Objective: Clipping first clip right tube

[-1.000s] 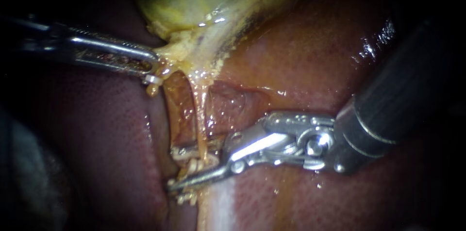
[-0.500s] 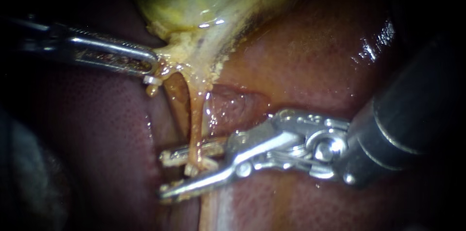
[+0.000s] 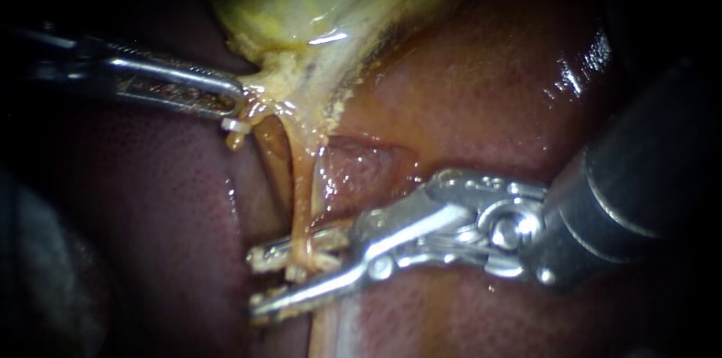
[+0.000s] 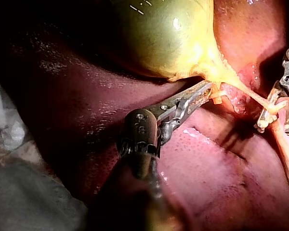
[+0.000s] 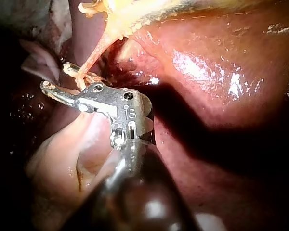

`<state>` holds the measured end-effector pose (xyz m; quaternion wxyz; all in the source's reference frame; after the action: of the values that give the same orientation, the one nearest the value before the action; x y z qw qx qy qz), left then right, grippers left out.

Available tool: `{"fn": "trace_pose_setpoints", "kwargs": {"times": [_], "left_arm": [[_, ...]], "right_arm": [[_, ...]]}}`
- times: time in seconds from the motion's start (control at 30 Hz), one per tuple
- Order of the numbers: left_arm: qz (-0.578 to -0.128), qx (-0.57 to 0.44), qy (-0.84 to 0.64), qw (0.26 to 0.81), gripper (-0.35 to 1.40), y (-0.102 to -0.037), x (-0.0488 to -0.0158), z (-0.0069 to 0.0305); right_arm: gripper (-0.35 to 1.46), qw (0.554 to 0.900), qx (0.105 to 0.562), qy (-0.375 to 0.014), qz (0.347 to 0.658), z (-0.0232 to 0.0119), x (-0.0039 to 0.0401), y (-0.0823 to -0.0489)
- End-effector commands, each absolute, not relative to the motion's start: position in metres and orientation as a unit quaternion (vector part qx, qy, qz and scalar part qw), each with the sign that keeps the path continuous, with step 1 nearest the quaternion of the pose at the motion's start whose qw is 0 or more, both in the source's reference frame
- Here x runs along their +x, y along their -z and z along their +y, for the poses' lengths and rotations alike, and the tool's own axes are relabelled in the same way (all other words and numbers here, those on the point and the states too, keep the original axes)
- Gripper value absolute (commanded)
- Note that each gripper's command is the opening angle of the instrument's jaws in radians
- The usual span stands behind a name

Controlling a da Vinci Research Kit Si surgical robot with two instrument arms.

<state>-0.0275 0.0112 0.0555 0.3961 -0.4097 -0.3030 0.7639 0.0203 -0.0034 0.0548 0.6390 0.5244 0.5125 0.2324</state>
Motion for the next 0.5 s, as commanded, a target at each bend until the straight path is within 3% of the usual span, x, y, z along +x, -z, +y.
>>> {"fn": "trace_pose_setpoints", "kwargs": {"times": [0.03,0.27,0.43,0.5], "left_arm": [[-0.303,-0.410,-0.764,0.396,-0.35,-0.0556,-0.0275,0.0113],[-0.303,-0.410,-0.764,0.396,-0.35,-0.0557,-0.0274,0.0113],[-0.303,-0.410,-0.764,0.396,-0.35,-0.0557,-0.0274,0.0113],[-0.303,-0.410,-0.764,0.396,-0.35,-0.0557,-0.0274,0.0113]], "right_arm": [[0.20,0.639,0.524,-0.233,0.512,-0.0034,0.0202,-0.0549],[-0.02,0.637,0.526,-0.245,0.508,-0.0033,0.0199,-0.0551],[-0.34,0.631,0.538,-0.260,0.495,-0.0032,0.0197,-0.0552],[-0.35,0.630,0.541,-0.264,0.492,-0.0031,0.0195,-0.0553]]}}
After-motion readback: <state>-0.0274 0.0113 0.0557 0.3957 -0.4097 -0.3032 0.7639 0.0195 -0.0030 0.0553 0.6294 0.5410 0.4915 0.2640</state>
